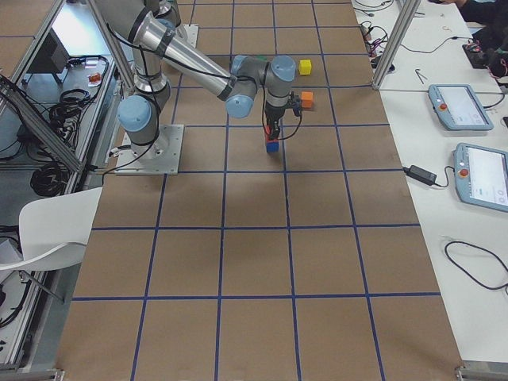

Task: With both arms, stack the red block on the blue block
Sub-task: 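Lower the red cube onto the blue cube and open the right gripper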

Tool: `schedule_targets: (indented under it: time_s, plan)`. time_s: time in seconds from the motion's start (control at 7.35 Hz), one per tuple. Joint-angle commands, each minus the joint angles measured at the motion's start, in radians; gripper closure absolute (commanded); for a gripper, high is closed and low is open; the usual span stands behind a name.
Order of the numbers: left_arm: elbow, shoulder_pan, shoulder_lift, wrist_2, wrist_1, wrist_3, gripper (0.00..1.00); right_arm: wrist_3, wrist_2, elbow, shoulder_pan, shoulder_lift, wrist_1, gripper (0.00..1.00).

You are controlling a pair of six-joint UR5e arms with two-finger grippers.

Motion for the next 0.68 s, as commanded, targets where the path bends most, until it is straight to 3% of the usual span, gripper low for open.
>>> schedule_targets:
  time_s: [0.0, 0.14, 0.27, 0.41, 0.54]
  plan:
    - [-0.002, 0.0, 0.0, 0.001, 0.0, 0.0, 0.0, 0.001, 0.002, 0.008, 0.0, 0.0, 0.0, 1.0]
    - [-0.002, 0.0, 0.0, 0.001, 0.0, 0.0, 0.0, -0.001, 0.002, 0.008, 0.0, 0.003, -0.002, 1.0]
    - [-0.002, 0.0, 0.0, 0.001, 0.0, 0.0, 0.0, -0.002, 0.002, 0.008, 0.0, 0.003, -0.002, 0.85]
    - [-0.003, 0.0, -0.002, 0.001, 0.0, 0.0, 0.0, -0.004, 0.0, 0.008, 0.0, 0.011, -0.022, 0.56]
    - [-0.003, 0.0, -0.002, -0.001, 0.0, 0.0, 0.0, -0.005, -0.001, 0.008, -0.002, 0.019, -0.025, 0.42]
